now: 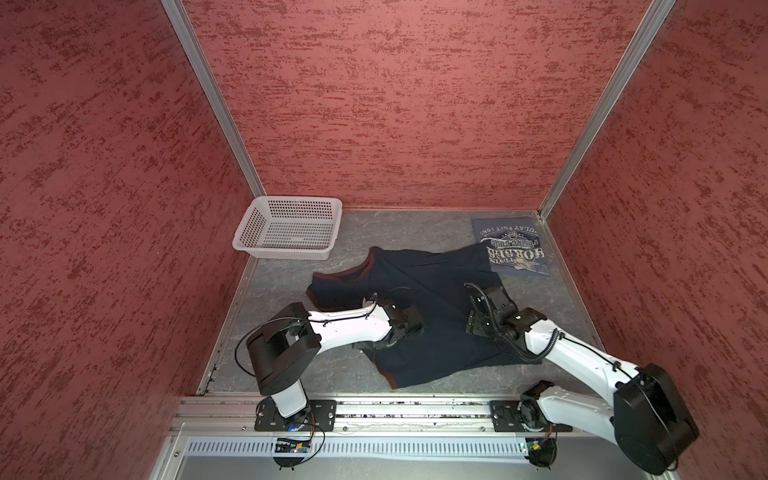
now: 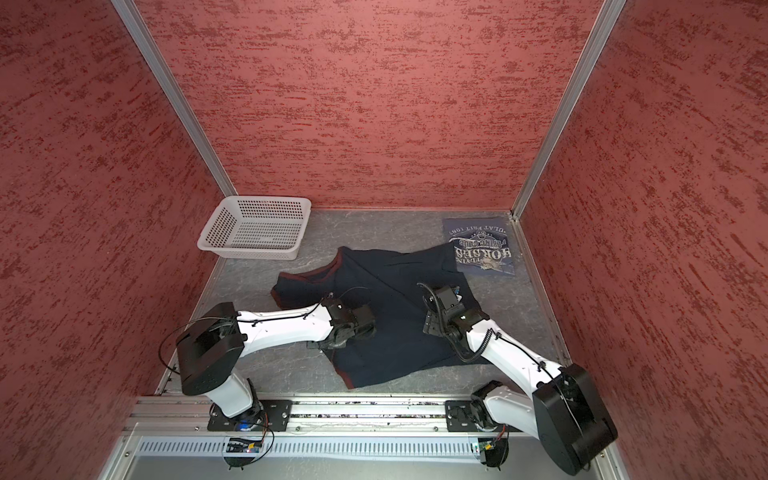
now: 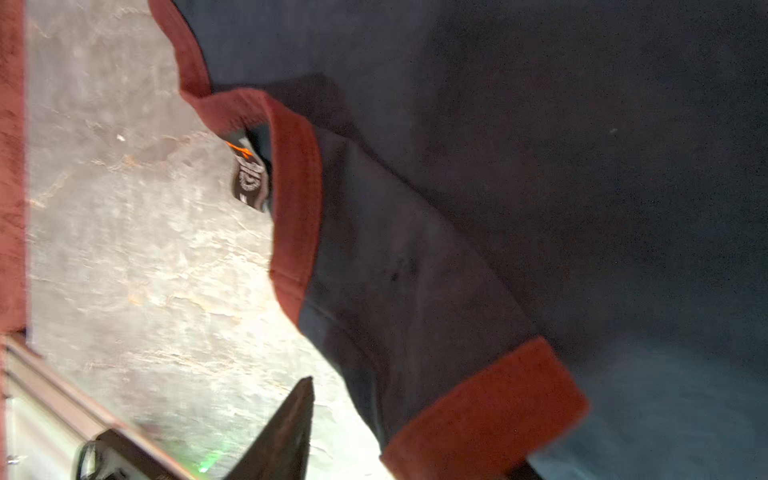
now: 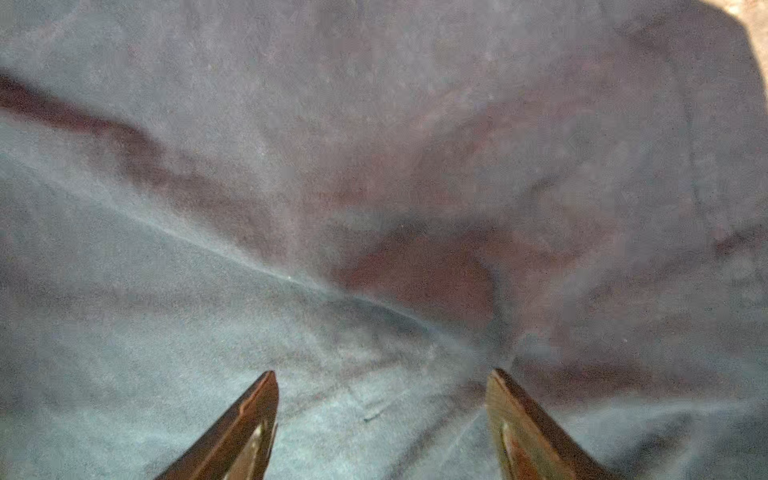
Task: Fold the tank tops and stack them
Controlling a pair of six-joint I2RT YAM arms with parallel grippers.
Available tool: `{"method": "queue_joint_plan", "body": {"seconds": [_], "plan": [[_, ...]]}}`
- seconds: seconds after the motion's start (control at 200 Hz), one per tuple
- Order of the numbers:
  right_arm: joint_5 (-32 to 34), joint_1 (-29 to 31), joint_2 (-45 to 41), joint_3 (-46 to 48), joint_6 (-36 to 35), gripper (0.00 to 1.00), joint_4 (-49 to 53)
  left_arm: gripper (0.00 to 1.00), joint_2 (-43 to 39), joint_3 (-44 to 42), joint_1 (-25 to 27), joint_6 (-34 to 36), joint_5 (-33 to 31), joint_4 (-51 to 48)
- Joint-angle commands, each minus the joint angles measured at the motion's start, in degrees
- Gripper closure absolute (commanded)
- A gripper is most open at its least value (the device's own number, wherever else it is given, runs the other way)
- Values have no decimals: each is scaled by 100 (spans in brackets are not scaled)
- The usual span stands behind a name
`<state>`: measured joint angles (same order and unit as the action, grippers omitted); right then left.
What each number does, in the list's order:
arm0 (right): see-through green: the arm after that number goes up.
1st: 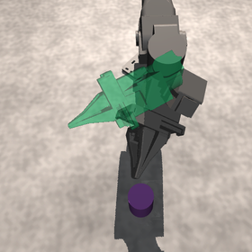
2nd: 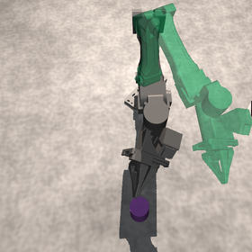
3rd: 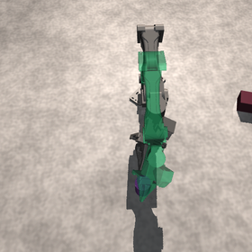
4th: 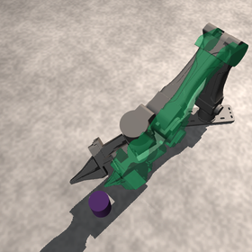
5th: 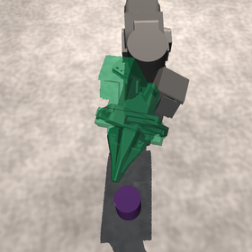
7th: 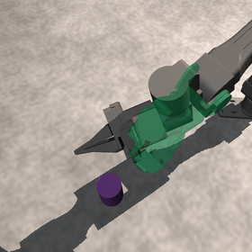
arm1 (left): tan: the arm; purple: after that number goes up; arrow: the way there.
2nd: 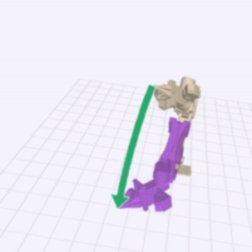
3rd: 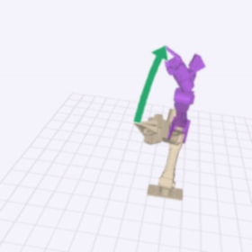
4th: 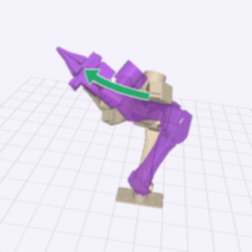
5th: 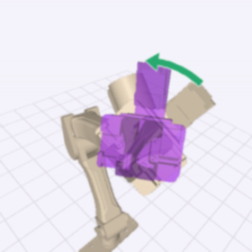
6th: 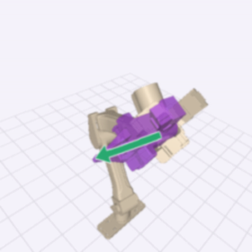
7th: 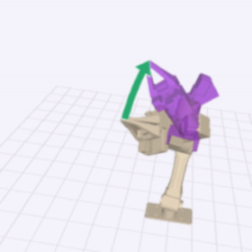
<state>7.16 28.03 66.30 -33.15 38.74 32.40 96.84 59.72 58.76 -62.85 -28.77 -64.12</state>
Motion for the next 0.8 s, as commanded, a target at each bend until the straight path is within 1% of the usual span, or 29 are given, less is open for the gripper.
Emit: {"method": "queue_joint_plan", "body": {"seconds": [0.0, 0.075, 0.175, 0.351, 0.486, 0.546, 0.601, 0.706, 0.766, 0.796], "plan": [[111, 36, -40, 51, 34, 20, -98, 52, -76, -42, 92, -319, -308, -447], [111, 35, 33, 34, 27, 20, -103, 54, -150, -105, 166, -615, -434, -850], [113, 33, 101, 27, 19, 20, -116, 58, -468, -359, 171, -950, -529, -1178], [118, 31, 111, 23, 28, 20, -103, 65, -1036, -879, 129, -1116, -351, -1060], [136, 35, 111, 10, 41, 20, -87, 76, -1231, -1127, 32, -1182, -293, -1015], [176, 36, 102, 7, 53, 20, -84, 81, -1338, -1148, 38, -1352, -390, -1253], [260, 30, 124, -11, 84, 20, -57, 83, -1506, -1163, 52, -1652, -524, -1604], [479, 19, 265, -86, 190, 20, 49, 83, -1978, -1277, 112, -2411, -775, -2306], [559, 2, 361, -141, 220, 20, 95, 79, -2302, -1406, 116, -2685, -809, -2510], [572, 1, 402, -163, 222, 20, 105, 78, -2431, -1469, 106, -2819, -813, -2588]]}}
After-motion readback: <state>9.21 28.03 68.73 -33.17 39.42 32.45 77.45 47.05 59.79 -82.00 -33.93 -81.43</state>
